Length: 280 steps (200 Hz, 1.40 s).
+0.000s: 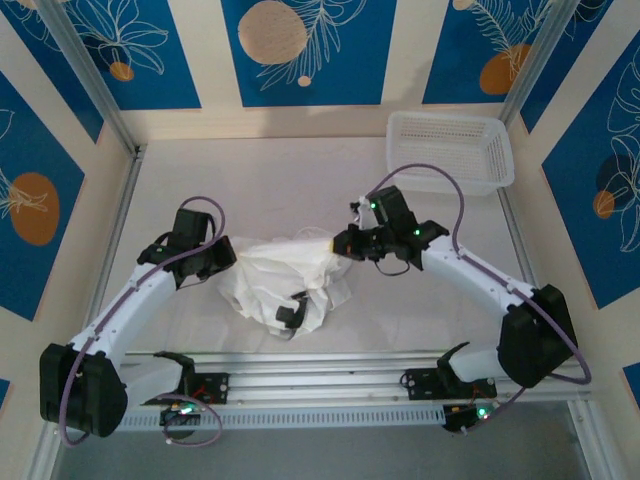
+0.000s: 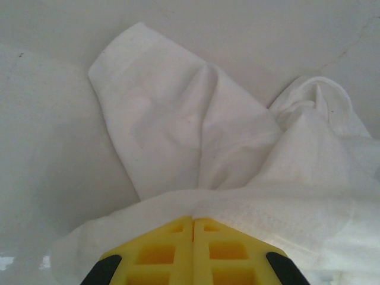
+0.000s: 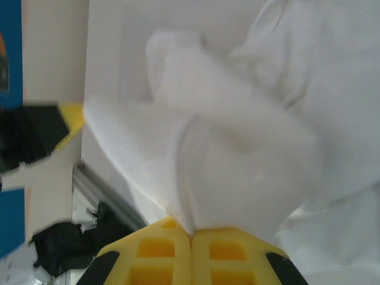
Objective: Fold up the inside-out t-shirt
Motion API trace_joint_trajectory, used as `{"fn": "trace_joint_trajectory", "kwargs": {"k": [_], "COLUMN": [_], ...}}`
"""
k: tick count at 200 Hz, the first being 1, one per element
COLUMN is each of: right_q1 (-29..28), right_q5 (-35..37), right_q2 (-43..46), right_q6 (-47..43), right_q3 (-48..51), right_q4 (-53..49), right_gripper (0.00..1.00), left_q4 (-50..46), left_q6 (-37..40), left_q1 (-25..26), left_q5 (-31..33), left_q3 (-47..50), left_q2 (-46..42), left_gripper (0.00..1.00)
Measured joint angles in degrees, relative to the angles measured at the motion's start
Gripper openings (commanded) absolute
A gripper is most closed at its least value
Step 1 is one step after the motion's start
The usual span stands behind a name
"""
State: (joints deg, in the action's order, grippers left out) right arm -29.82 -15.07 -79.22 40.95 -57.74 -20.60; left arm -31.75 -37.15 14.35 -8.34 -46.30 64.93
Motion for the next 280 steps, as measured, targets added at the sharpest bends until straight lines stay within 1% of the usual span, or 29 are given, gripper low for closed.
{"fn": "trace_joint_trajectory", "kwargs": {"k": [17,31,37,51,66,80,104,125,147,158,169,190,220,249,280], "right_q1": [2.9,4.3,4.6,5.0,5.1,5.1,4.0,0.1,-4.2,-5.5,-5.5,-4.0,-1.8,-1.2,-1.3], "right_q5": [-0.6,-2.0,-2.7,-4.0,-4.4,-4.0,-1.4,3.8,7.8,9.3,10.8,12.3,11.7,10.1,8.8], "right_q2": [-6.7,-12.4,-14.5,-17.2,-17.6,-15.6,-7.7,-1.7,0.2,-0.7,-2.3,-8.1,-15.5,-18.1,-18.5], "right_q6": [-3.0,-4.9,-5.5,-6.3,-6.4,-6.0,-4.4,-1.4,4.0,6.4,7.8,9.2,9.7,9.7,9.6], "right_q3": [-5.2,-8.4,-9.1,-9.6,-9.6,-8.9,-5.0,-3.2,-2.4,-2.3,-2.5,-4.3,-7.7,-9.1,-10.0], "right_q4": [0.9,2.7,3.3,3.6,3.2,3.7,3.3,2.1,1.7,1.3,0.8,-0.8,-2.0,-2.2,-2.7], "right_gripper": [0.07,0.19,0.22,0.27,0.30,0.31,0.31,0.30,0.32,0.33,0.33,0.32,0.31,0.31,0.29], "left_q4": [0.9,1.0,0.9,0.9,0.9,1.1,1.2,1.3,1.3,1.3,1.3,1.3,1.2,1.3,1.2], "left_q6": [0.2,0.9,1.2,1.9,2.6,3.0,3.1,3.0,3.0,3.0,3.0,3.0,3.0,3.0,3.0], "left_q1": [0.0,0.0,0.0,0.0,0.0,0.0,0.0,0.0,0.0,0.0,0.0,0.0,0.0,0.0,0.0], "left_q5": [-2.6,-4.7,-5.3,-6.1,-6.5,-6.7,-6.8,-6.9,-6.9,-6.9,-6.9,-6.9,-6.9,-6.9,-6.9], "left_q3": [-0.6,-2.2,-3.1,-5.2,-7.1,-8.1,-8.2,-8.2,-8.1,-8.1,-8.1,-8.1,-8.1,-7.4,-6.9], "left_q2": [1.9,4.3,5.4,7.0,7.8,8.0,8.1,8.3,8.3,8.3,8.3,8.3,8.2,7.7,7.6], "left_gripper": [0.00,0.00,0.00,0.00,0.00,0.00,0.00,0.00,0.00,0.00,0.00,0.00,0.00,0.00,0.00]}}
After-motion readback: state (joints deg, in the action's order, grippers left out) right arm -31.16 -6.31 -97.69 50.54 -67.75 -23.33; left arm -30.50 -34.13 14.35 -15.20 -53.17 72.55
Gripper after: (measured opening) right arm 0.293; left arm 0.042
